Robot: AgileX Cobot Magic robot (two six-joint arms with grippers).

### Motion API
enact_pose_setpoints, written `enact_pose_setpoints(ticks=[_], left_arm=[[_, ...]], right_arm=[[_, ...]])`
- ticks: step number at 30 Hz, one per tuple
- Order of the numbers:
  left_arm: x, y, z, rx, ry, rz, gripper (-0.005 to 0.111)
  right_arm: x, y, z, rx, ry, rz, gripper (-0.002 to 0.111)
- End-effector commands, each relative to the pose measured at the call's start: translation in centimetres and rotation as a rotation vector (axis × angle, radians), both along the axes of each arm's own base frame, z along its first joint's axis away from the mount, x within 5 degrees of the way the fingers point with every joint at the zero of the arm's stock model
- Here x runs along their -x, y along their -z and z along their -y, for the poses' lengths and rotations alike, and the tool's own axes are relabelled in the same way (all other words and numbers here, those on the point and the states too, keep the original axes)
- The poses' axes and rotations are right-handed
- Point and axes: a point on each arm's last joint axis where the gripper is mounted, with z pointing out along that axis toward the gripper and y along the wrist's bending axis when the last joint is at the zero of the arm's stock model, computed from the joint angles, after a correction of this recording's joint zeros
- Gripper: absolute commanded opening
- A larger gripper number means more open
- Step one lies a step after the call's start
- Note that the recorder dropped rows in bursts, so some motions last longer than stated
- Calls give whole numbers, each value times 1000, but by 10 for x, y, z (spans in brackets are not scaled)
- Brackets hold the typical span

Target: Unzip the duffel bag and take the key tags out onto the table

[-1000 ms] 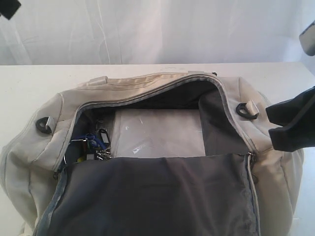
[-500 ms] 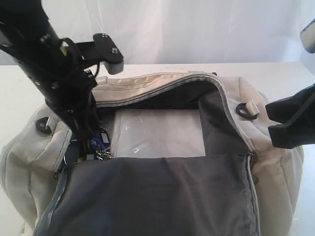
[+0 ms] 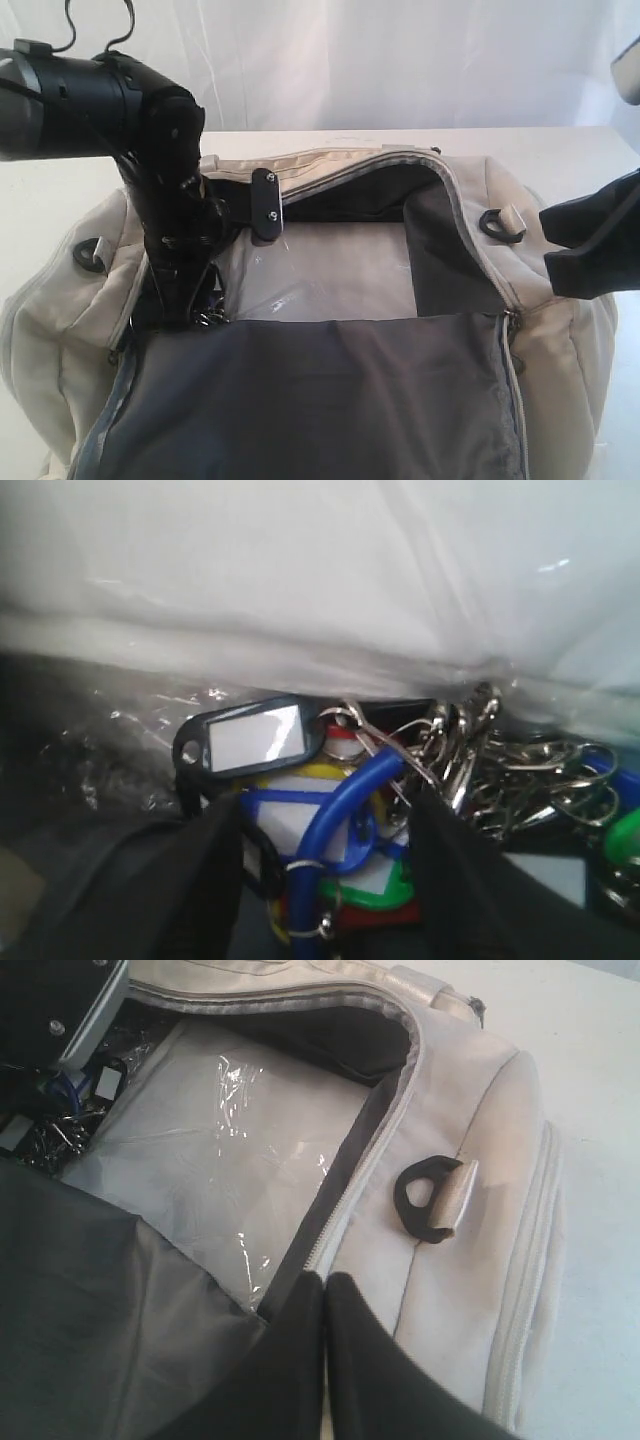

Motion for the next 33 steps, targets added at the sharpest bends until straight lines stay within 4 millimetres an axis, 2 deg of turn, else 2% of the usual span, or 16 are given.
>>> enact_pose_setpoints(ticks=[1, 6, 8, 11, 12, 15, 20, 23, 33], left_arm=[[-2, 13, 1, -48, 76, -25, 55], [-5, 28, 3, -66, 62, -58, 46], [-4, 34, 3, -83, 43, -95, 33], [2, 32, 4, -111, 36, -124, 4], [4, 29, 5, -116, 28, -117, 0], [8, 12, 12, -81, 12, -63, 0], [13, -34, 24, -4, 39, 58, 0], [16, -56, 22, 26, 30, 101, 0], [40, -110, 5, 110, -39, 216, 0]], right_arm=[[0, 0, 0, -11, 5, 11, 0], [0, 0, 0, -11, 5, 11, 0], [0, 0, 0, -11, 5, 11, 0], [0, 0, 0, -11, 5, 11, 0], [0, 0, 0, -11, 5, 11, 0], [0, 0, 0, -11, 5, 11, 0], [0, 0, 0, -11, 5, 11, 0], [0, 0, 0, -11, 5, 11, 0], [0, 0, 0, -11, 5, 11, 0]])
